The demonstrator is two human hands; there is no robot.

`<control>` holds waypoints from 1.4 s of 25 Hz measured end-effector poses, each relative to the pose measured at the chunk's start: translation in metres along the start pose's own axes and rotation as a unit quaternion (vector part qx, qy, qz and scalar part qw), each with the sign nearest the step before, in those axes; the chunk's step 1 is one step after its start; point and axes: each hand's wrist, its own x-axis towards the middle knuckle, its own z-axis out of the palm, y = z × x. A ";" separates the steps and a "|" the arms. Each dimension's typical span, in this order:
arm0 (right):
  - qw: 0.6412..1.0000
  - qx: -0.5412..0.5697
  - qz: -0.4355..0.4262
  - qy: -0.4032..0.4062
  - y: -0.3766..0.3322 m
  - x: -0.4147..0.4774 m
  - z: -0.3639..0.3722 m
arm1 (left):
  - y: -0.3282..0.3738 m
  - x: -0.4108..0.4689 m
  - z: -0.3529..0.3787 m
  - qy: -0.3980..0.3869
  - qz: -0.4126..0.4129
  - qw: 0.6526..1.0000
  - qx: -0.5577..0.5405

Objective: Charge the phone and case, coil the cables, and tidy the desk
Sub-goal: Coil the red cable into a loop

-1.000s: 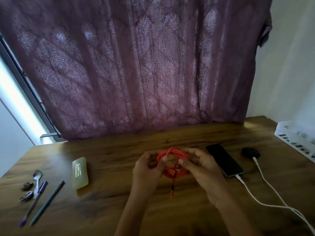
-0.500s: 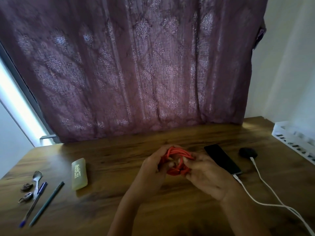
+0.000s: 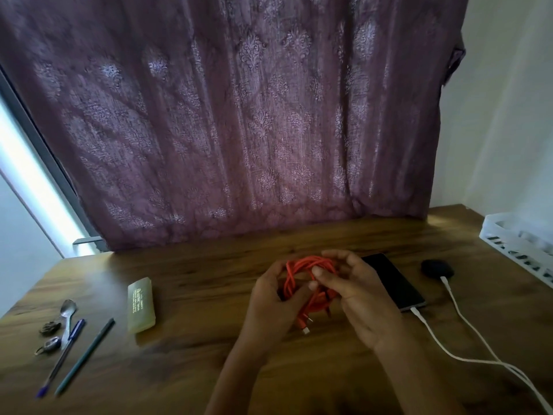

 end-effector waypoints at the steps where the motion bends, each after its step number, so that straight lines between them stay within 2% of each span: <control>1: 0.997 -0.042 -0.048 0.032 0.002 -0.002 0.002 | -0.001 0.000 0.001 0.028 -0.003 1.000 0.002; 3: 0.957 -0.172 -0.205 0.109 0.008 -0.006 0.004 | -0.001 0.000 0.002 0.081 -0.010 0.997 0.012; 4: 0.929 -0.224 -0.271 0.117 0.011 -0.007 0.004 | 0.000 0.000 0.001 0.099 -0.013 0.995 0.019; 5: 0.914 -0.264 -0.292 0.098 0.013 -0.009 0.003 | 0.000 0.001 0.000 0.112 -0.015 0.993 0.029; 8: 0.894 -0.373 -0.247 0.039 0.018 -0.007 0.000 | 0.000 0.001 -0.001 0.125 -0.014 0.991 0.050; 12: 0.864 -0.433 -0.251 0.047 0.016 -0.005 0.004 | 0.000 -0.003 -0.002 0.122 -0.006 0.990 0.076; 17: 0.912 -0.370 -0.176 0.014 0.007 -0.003 0.013 | 0.009 -0.010 -0.002 0.068 -0.005 0.991 0.116; 19: 0.962 -0.251 -0.111 0.006 0.005 -0.006 0.015 | 0.016 -0.010 -0.005 0.055 0.004 0.988 0.143; 21: 0.997 -0.071 0.006 -0.003 0.000 -0.008 0.016 | 0.021 -0.008 -0.009 0.057 0.018 0.984 0.168; 23: 0.986 0.103 0.124 -0.029 -0.005 -0.009 0.013 | 0.024 -0.007 -0.014 0.061 0.029 0.982 0.175; 24: 0.976 0.142 0.159 -0.043 -0.007 -0.010 0.011 | 0.023 -0.007 -0.017 0.063 0.034 0.982 0.173; 26: 0.970 0.144 0.189 -0.057 -0.012 -0.011 0.008 | 0.020 -0.008 -0.020 0.072 0.045 0.980 0.181; 28: 0.973 0.130 0.183 -0.056 -0.014 -0.011 0.007 | 0.017 -0.009 -0.018 0.085 0.056 0.975 0.196; 29: 0.980 0.098 0.165 -0.048 -0.014 -0.012 0.007 | 0.016 -0.009 -0.018 0.098 0.060 0.973 0.199; 32: 0.993 -0.108 0.048 0.017 -0.006 -0.017 0.007 | 0.014 -0.009 -0.017 0.146 0.057 0.969 0.189; 33: 0.990 -0.139 0.014 0.025 -0.005 -0.019 0.009 | 0.014 -0.009 -0.017 0.154 0.063 0.967 0.195; 35: 0.991 -0.128 -0.014 0.028 -0.007 -0.021 0.011 | 0.014 -0.010 -0.015 0.160 0.079 0.960 0.214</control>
